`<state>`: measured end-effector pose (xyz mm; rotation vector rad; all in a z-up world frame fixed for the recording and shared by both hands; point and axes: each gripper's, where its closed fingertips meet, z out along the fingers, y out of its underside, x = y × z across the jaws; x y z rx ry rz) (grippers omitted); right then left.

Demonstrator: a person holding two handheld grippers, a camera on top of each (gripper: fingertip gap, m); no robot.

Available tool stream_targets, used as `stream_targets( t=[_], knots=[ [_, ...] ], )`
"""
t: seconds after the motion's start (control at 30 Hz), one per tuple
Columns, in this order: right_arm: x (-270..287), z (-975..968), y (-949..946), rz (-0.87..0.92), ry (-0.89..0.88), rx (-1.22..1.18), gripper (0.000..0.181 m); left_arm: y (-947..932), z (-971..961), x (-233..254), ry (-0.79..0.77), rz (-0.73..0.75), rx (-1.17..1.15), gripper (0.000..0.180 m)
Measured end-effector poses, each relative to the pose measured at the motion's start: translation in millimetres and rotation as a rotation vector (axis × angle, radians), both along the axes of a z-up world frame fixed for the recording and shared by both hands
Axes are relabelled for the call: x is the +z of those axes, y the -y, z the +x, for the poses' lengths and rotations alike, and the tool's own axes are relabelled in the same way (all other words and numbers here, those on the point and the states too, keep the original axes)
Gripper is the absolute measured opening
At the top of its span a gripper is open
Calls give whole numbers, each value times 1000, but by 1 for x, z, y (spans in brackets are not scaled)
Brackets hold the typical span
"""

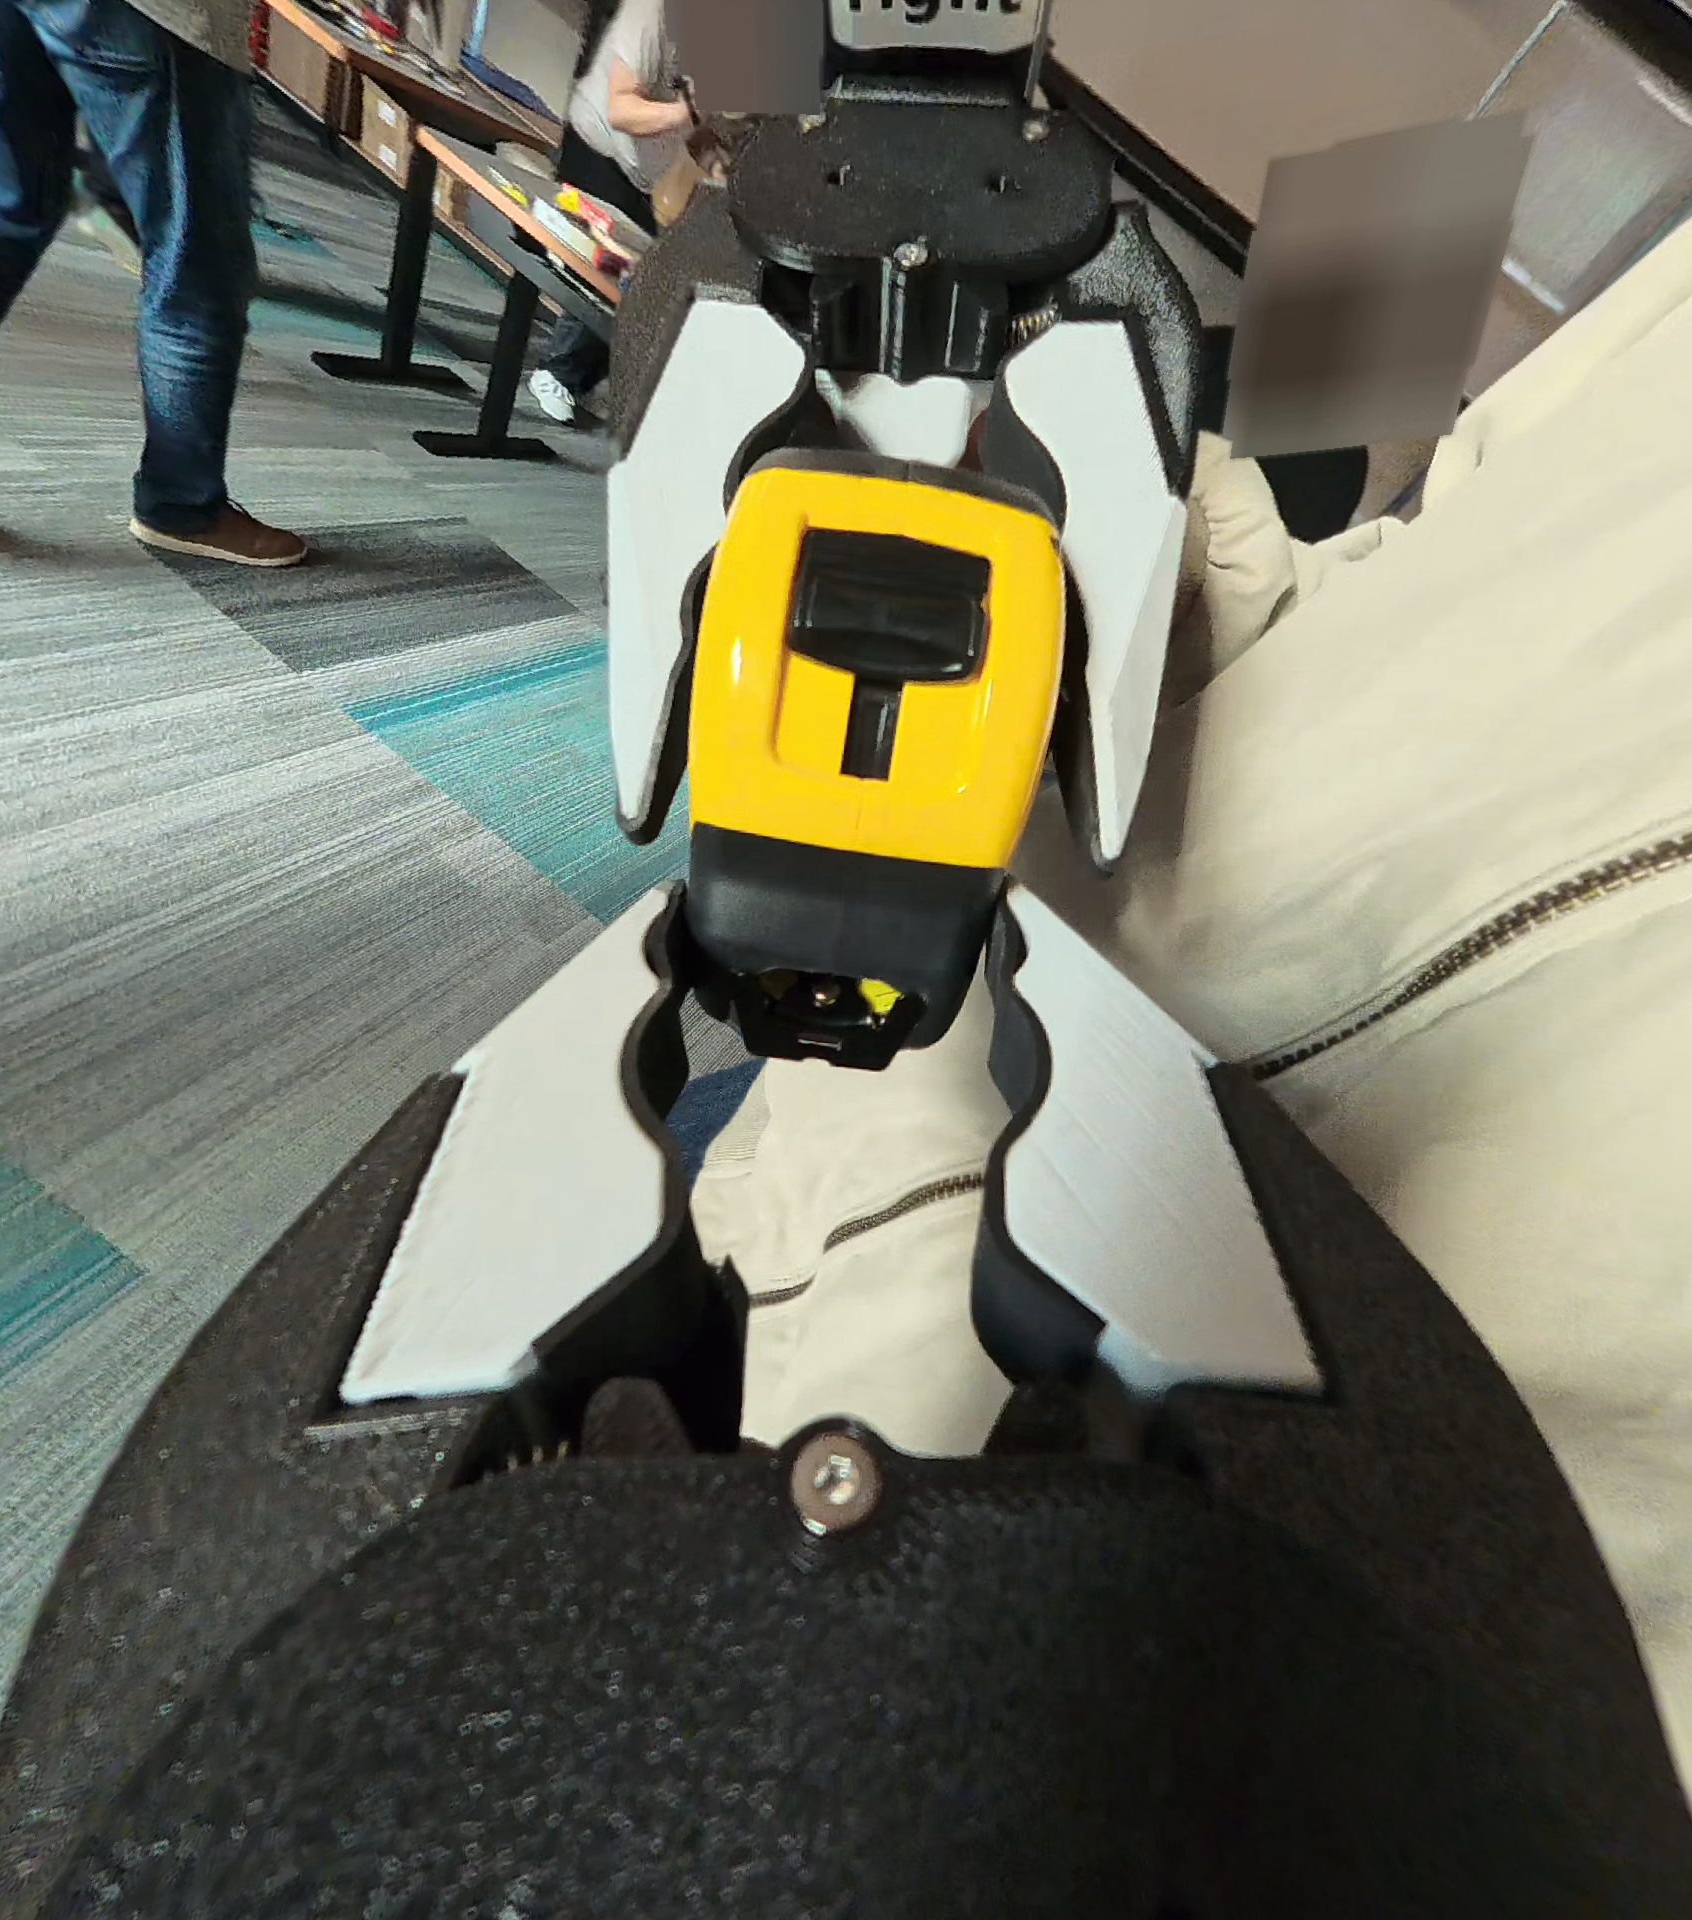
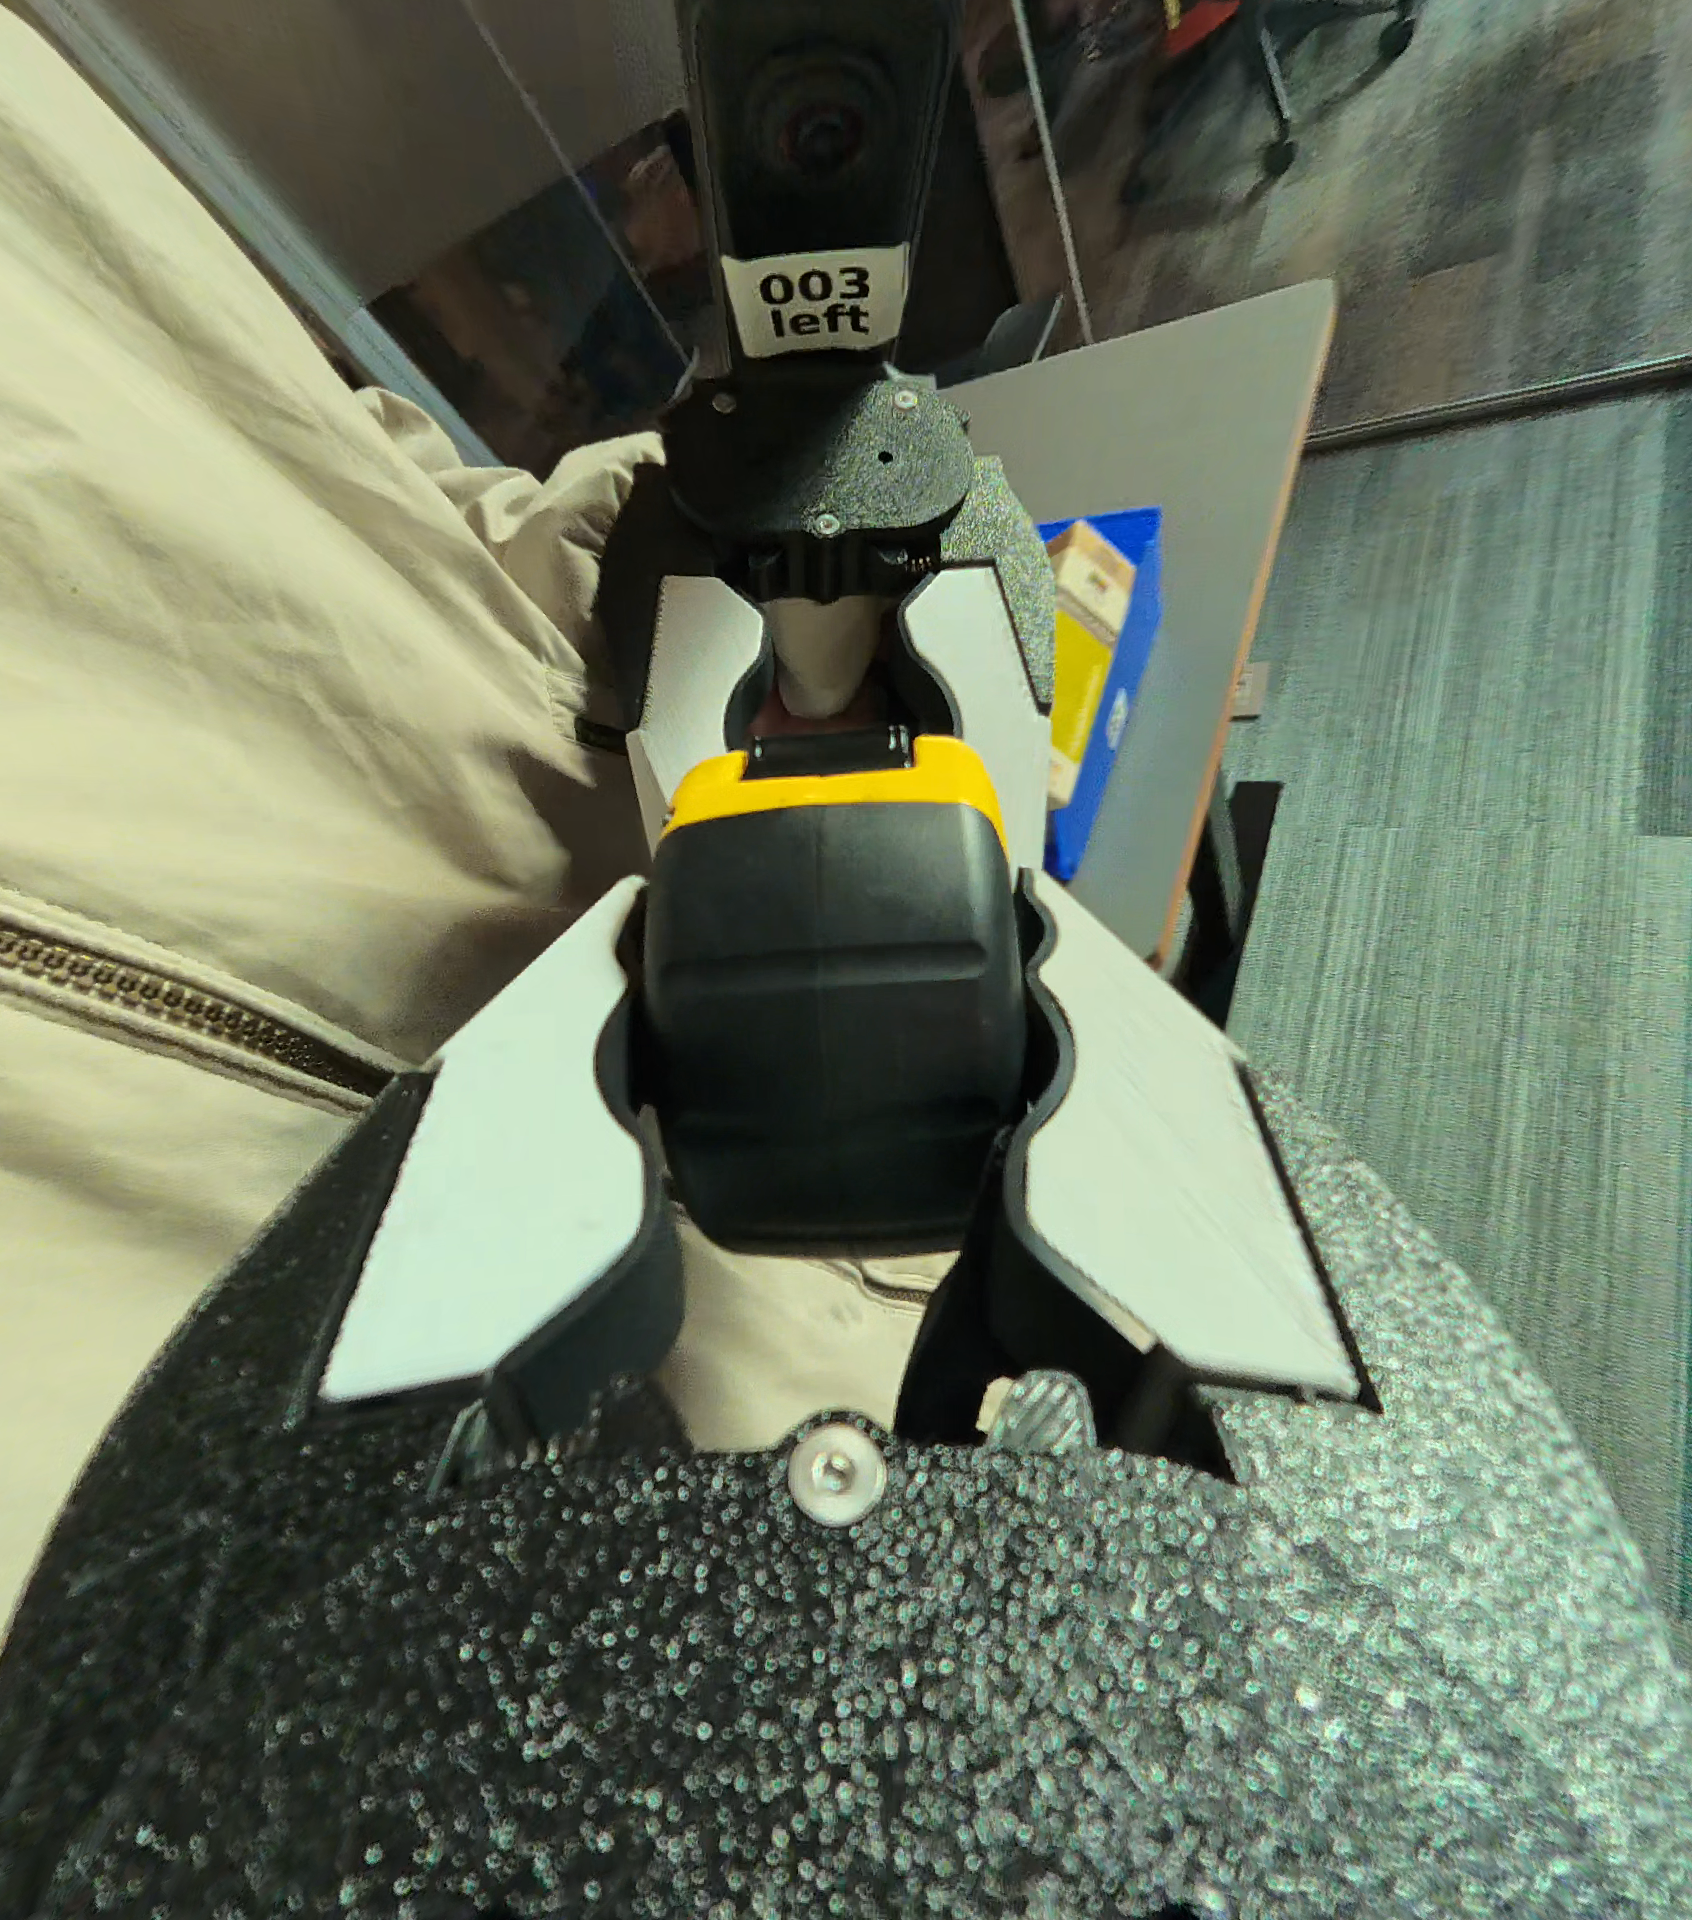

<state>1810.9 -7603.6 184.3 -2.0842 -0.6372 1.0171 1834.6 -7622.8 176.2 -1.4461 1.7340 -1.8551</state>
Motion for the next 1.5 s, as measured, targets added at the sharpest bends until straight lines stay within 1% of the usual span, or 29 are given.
stream_targets(
  t=[0.1, 0.23, 0.37, 0.47, 0.57, 0.67, 0.77, 0.93, 1.03, 1.13, 1.23, 1.33, 1.5],
  knots=[
    [-3, 67, -42, 21, 12, -65, 68, -42, 66, -3, -8, 34, -74, 56],
    [-18, 169, -97, 42, -23, -124, 68, -97, 165, -20, -39, 59, -140, 56],
    [-32, 281, -149, 47, -61, -158, 68, -151, 275, -36, -94, 52, -177, 56],
    [-28, 366, -189, 14, -114, -175, 68, -190, 358, -32, -146, 35, -193, 56],
    [-13, 445, -225, 25, -126, -168, 68, -227, 438, -17, -153, 63, -201, 56],
    [-6, 520, -268, 23, -102, -161, 68, -270, 512, -9, -144, 74, -202, 56],
    [-10, 594, -318, 15, -87, -169, 67, -321, 588, -14, -124, 35, -198, 56],
    [-39, 724, -415, -83, -36, -160, 67, -417, 710, -40, -91, -19, -206, 56],
    [-49, 794, -484, -102, -13, -173, 67, -487, 783, -49, -57, -41, -218, 56],
    [-43, 862, -555, -145, -36, -198, 67, -559, 851, -41, -52, -65, -228, 56],
    [-25, 926, -628, -136, -41, -209, 68, -632, 913, -24, -30, -90, -235, 56],
    [-22, 992, -700, -151, -24, -192, 68, -704, 978, -22, -41, -68, -232, 56],
    [-29, 1087, -823, -112, -41, -131, 68, -831, 1078, -30, -49, -30, -168, 56]
  ],
)
